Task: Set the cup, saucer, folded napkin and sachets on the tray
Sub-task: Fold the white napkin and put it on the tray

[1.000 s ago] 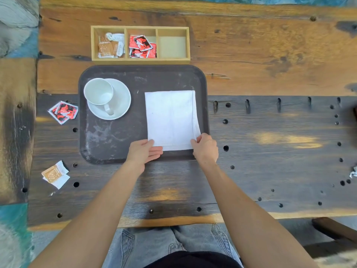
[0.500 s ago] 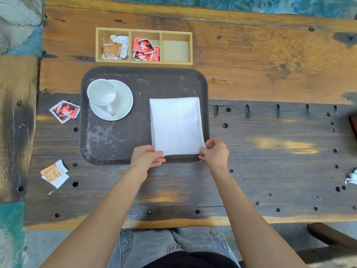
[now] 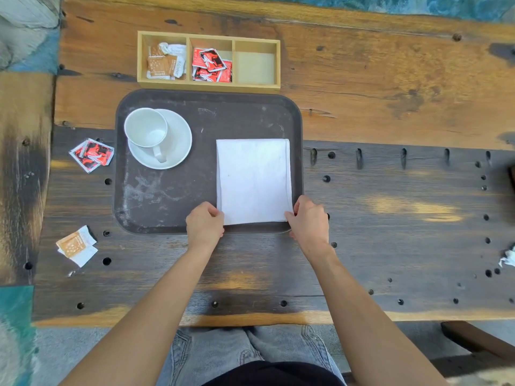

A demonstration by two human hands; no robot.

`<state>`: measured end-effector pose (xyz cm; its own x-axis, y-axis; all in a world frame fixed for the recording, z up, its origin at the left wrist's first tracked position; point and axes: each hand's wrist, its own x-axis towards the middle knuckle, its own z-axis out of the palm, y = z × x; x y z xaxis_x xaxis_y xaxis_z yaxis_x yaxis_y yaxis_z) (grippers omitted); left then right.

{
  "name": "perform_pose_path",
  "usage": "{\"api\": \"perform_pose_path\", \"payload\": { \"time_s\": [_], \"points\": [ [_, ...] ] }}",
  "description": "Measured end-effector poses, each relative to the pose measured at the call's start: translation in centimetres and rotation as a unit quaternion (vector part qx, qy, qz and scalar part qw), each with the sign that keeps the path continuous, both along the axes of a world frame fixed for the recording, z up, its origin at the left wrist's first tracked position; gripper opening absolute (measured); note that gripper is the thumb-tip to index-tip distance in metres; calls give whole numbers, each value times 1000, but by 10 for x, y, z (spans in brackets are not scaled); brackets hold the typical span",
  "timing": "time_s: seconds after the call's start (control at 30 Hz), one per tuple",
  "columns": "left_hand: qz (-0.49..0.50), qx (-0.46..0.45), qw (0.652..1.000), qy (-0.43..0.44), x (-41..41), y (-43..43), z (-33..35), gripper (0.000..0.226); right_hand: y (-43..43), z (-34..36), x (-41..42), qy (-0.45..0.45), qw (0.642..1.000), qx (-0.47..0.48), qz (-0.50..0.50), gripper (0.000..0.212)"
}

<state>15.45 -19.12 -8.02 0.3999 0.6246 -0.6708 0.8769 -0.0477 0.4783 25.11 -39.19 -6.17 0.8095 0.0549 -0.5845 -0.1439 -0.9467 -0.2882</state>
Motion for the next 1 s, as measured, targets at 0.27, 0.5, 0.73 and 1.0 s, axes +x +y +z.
{"api": "perform_pose_path", "payload": {
  "time_s": [0.27,0.5,0.73,1.0],
  "points": [
    [-59,4,998,26,6,3,-3,24,28,7,47,-90,983,25,155,24],
    [-6,-44,999,13,5,11,-9,9,107,-6,144,-84,937,37,338,55],
    [147,-105,982,-47,5,39,-9,9,120,-23,163,-11,930,-27,367,17],
    [207,-184,961,-28,7,20,-5,19,66,-23,158,59,988,71,122,14]
  ]
}}
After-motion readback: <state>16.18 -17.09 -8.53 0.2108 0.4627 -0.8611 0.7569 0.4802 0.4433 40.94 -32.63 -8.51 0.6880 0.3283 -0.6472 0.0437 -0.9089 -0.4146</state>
